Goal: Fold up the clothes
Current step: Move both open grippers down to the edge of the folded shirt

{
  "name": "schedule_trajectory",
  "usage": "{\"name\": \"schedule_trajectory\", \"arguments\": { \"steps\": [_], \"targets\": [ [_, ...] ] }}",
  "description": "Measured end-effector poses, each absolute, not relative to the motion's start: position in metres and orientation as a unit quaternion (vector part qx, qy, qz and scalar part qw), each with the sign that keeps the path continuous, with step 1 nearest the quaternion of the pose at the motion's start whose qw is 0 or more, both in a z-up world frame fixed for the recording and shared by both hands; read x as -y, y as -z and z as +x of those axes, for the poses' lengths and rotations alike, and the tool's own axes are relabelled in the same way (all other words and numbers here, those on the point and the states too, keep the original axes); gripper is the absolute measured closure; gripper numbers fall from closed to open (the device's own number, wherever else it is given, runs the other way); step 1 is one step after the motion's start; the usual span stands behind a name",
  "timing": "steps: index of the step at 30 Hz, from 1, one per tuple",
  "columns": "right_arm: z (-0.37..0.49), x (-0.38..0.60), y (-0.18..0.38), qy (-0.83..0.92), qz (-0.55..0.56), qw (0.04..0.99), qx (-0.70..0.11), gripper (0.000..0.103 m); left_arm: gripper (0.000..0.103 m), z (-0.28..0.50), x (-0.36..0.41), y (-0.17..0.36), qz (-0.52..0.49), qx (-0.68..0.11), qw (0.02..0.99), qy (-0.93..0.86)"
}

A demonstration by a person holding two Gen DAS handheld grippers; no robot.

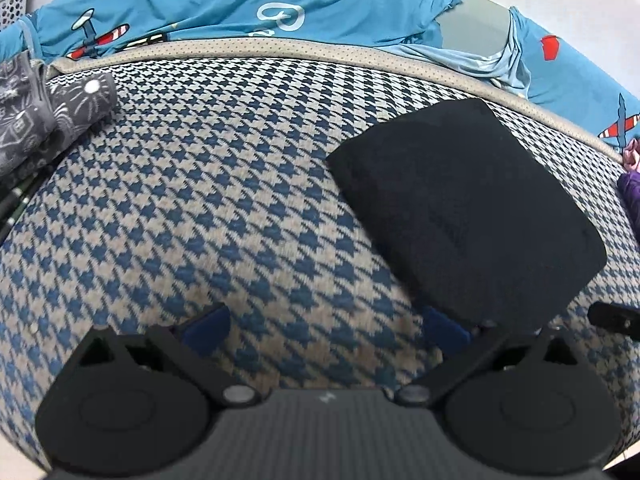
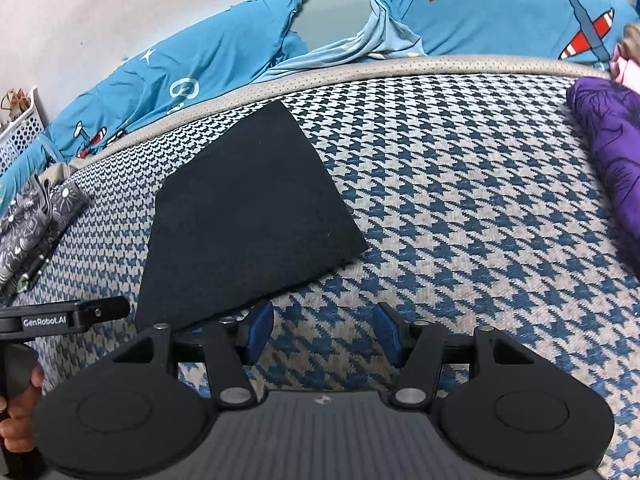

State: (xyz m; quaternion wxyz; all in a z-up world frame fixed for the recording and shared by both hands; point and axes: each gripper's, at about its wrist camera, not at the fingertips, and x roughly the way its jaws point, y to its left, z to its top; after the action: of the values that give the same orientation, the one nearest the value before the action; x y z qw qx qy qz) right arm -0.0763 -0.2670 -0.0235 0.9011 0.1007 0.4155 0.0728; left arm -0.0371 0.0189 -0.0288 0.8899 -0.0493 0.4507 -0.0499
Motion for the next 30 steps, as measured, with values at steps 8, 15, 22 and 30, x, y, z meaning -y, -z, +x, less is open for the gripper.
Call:
{"name": "schedule_trajectory", "arguments": {
  "steps": [8, 15, 22, 30],
  "targets": [
    [-0.066, 0.269, 0.028, -0.080, 0.120, 0.897, -0.419, 0.048, 0.000, -0.019, -0.018, 0.030, -0.075, -0.450, 0.885, 0.092],
    [-0.053, 0.276, 0.032, -0.091, 0.136, 0.891, -0.424, 0.048, 0.000, -0.002, -0.013, 0.033, -0.086, -0.451, 0.880, 0.123],
    [-0.044, 0.280, 0.035, -0.108, 0.137, 0.890, -0.420, 0.048, 0.000, 0.015, -0.013, 0.036, -0.095, -0.448, 0.877, 0.144],
    [-0.032, 0.285, 0.040, -0.126, 0.157, 0.887, -0.415, 0.048, 0.000, 0.041, -0.017, 0.037, -0.113, -0.445, 0.872, 0.167]
  ]
}}
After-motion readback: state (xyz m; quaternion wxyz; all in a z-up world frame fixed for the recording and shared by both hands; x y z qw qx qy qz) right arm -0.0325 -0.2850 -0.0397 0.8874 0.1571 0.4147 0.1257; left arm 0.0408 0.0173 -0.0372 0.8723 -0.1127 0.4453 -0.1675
